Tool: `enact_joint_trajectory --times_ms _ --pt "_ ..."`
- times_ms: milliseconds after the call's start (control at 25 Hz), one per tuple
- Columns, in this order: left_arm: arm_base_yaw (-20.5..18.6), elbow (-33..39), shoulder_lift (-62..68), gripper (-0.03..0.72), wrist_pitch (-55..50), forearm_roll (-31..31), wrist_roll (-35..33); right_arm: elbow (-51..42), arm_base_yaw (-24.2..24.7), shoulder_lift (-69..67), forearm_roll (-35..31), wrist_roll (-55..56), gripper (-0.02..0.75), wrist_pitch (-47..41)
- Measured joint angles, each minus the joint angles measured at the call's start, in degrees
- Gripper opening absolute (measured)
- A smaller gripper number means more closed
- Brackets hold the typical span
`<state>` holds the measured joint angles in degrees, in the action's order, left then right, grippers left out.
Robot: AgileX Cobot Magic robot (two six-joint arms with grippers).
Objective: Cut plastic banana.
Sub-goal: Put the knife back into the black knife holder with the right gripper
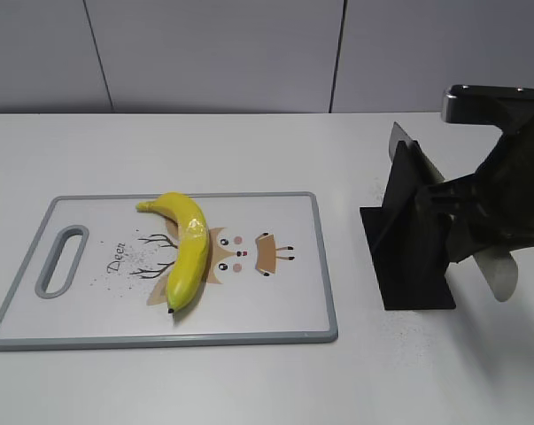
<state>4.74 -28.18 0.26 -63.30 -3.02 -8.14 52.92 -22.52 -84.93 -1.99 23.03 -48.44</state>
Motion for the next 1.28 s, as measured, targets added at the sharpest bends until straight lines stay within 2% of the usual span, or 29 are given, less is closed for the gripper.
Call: enact_joint_trajectory --times_ms 200,280,520,600,800,960,1280 --pt "0.0 0.0 0.0 0.516 0.0 0.0 0.0 0.0 0.0 -0.5 -2.0 -0.9 0.162 -1.0" --pt "0.0 0.0 0.0 0.516 0.0 0.0 0.0 0.0 0.0 -0.7 -2.8 -1.4 0.193 -1.5" --pt "0.0 0.0 0.0 0.516 0.0 0.0 0.0 0.0 0.0 -0.5 -4.0 -4.6 0.516 -4.0" --pt "0.0 0.0 0.0 0.516 0.0 0.0 0.0 0.0 0.0 0.6 -4.0 -5.3 0.566 -4.2" --pt "0.0 0.0 0.0 0.516 0.0 0.0 0.0 0.0 0.0 9.4 -4.1 -10.3 0.585 -4.5" --pt "0.0 0.0 0.0 0.516 0.0 0.0 0.0 -0.5 0.0 20.1 -6.0 -22.0 0.585 -6.6" --pt "0.0 0.0 0.0 0.516 0.0 0.0 0.0 -12.9 0.0 43.0 -6.4 -29.1 0.585 -7.7"
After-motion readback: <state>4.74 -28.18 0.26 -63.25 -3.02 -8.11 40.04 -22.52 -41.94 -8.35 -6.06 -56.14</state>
